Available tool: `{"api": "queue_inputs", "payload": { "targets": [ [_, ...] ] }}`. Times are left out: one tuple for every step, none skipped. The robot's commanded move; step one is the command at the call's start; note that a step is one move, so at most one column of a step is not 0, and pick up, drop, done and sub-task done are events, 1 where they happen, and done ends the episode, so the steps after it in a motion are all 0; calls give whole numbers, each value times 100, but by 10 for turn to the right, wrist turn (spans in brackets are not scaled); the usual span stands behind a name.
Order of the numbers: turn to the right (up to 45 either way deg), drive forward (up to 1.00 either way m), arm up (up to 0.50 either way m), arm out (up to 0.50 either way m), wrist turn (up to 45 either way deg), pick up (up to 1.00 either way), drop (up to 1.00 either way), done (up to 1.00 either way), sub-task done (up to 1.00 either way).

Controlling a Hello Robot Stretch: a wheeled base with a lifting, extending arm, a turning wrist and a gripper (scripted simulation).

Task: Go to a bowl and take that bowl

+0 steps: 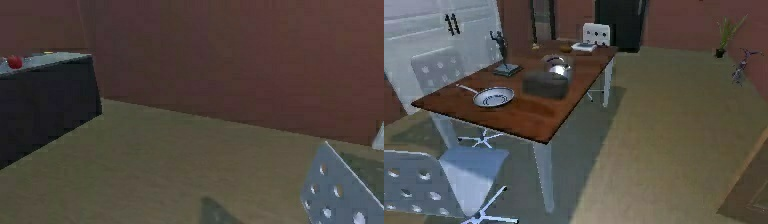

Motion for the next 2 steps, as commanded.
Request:
{"api": "queue_inputs", "payload": {
  "targets": [
    [-420, 0, 0, 0, 0, 0, 0, 0, 0],
    [0, 100, 0, 0, 0, 0, 0, 0, 0]
  ]
}}
